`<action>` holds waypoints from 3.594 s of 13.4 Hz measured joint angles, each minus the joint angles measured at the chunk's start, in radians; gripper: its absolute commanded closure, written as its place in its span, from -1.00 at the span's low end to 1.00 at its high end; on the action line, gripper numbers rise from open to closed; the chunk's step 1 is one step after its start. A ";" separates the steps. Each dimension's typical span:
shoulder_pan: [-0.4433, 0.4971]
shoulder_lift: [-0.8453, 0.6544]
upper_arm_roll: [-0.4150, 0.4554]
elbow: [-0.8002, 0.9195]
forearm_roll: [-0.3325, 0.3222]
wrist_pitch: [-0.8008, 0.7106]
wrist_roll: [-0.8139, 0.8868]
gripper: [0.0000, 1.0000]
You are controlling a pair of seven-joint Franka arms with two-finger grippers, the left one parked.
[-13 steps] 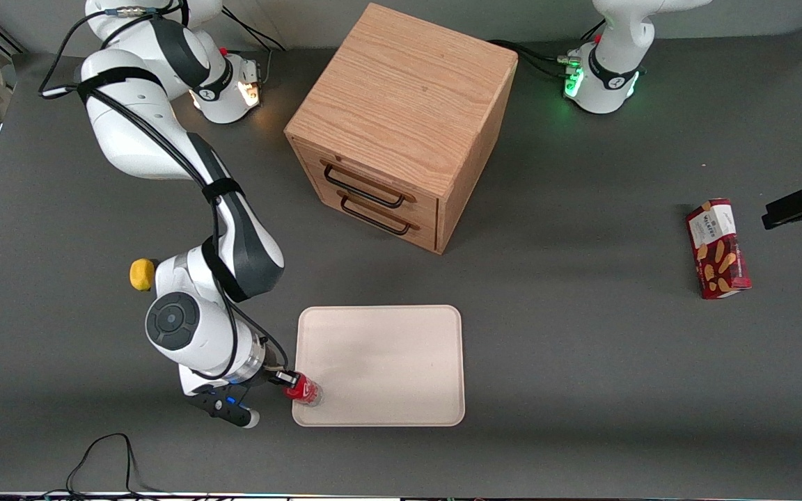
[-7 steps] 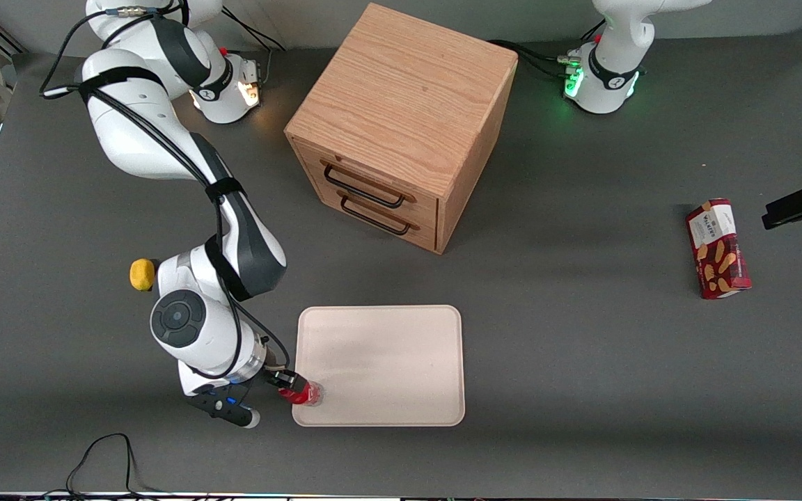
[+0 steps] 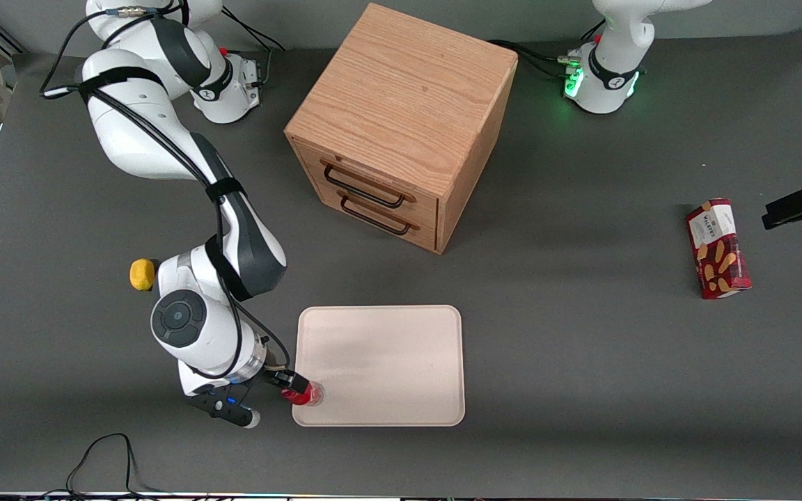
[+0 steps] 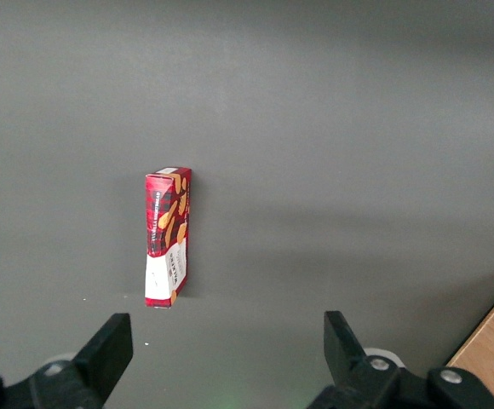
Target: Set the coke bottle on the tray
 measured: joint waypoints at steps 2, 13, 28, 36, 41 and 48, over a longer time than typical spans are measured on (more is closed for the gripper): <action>0.004 0.000 0.000 0.002 0.000 -0.005 0.014 -1.00; 0.018 -0.062 0.003 0.049 -0.001 -0.205 0.097 -1.00; -0.228 -0.655 -0.045 -0.551 0.121 -0.480 -0.527 -1.00; -0.021 -0.951 -0.338 -0.793 0.130 -0.481 -0.751 -1.00; -0.024 -0.963 -0.356 -0.755 0.151 -0.519 -0.751 -1.00; -0.035 -0.964 -0.356 -0.739 0.158 -0.557 -0.786 -1.00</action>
